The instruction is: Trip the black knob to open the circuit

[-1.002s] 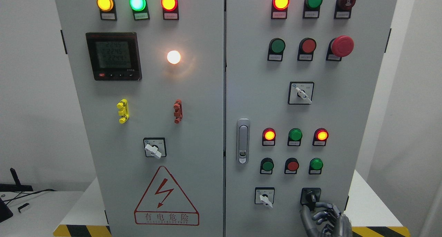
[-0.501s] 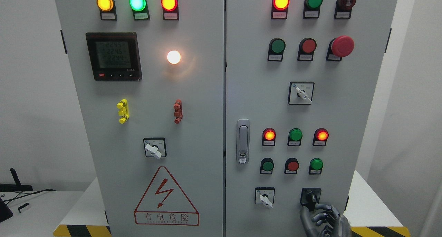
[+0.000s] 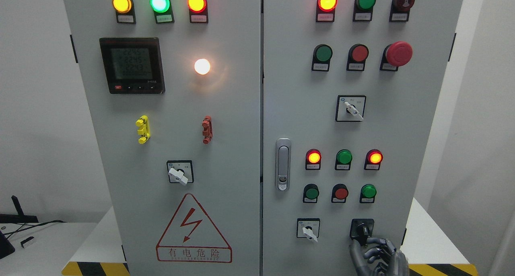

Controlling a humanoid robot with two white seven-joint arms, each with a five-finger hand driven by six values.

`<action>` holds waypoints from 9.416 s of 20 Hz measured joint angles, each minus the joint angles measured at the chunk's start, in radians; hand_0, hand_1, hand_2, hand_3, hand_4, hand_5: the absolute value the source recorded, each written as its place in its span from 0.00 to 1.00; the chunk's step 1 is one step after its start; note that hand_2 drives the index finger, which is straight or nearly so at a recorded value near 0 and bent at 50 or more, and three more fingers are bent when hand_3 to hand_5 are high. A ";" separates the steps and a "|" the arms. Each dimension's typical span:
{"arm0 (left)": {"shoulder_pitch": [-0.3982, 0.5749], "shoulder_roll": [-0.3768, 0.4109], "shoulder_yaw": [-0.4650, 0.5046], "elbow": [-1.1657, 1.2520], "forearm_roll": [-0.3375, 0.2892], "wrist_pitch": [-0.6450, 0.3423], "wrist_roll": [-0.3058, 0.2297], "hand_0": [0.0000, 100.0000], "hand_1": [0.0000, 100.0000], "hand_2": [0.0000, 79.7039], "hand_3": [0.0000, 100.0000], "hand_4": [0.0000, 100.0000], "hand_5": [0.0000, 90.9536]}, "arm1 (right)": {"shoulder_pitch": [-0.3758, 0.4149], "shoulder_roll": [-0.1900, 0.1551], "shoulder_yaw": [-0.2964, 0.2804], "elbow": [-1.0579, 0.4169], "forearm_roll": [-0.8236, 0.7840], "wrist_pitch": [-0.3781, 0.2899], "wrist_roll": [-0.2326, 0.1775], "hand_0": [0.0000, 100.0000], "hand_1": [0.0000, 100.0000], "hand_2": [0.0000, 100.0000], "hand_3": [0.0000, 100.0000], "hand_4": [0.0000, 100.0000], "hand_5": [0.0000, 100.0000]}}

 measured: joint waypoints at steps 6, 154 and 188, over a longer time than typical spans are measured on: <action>0.000 0.000 0.000 0.000 0.000 0.000 0.000 0.12 0.39 0.00 0.00 0.00 0.00 | 0.000 0.000 0.000 0.000 -0.003 -0.002 0.000 0.31 0.69 0.54 0.80 0.84 0.97; 0.000 0.000 0.000 0.000 0.000 0.000 0.000 0.12 0.39 0.00 0.00 0.00 0.00 | -0.027 0.002 0.000 -0.002 -0.221 0.013 0.059 0.29 0.68 0.61 0.87 0.89 0.99; 0.000 0.000 0.000 0.000 0.000 0.000 0.000 0.12 0.39 0.00 0.00 0.00 0.00 | -0.028 0.002 0.033 -0.002 -0.259 0.006 0.065 0.29 0.67 0.60 0.87 0.90 0.99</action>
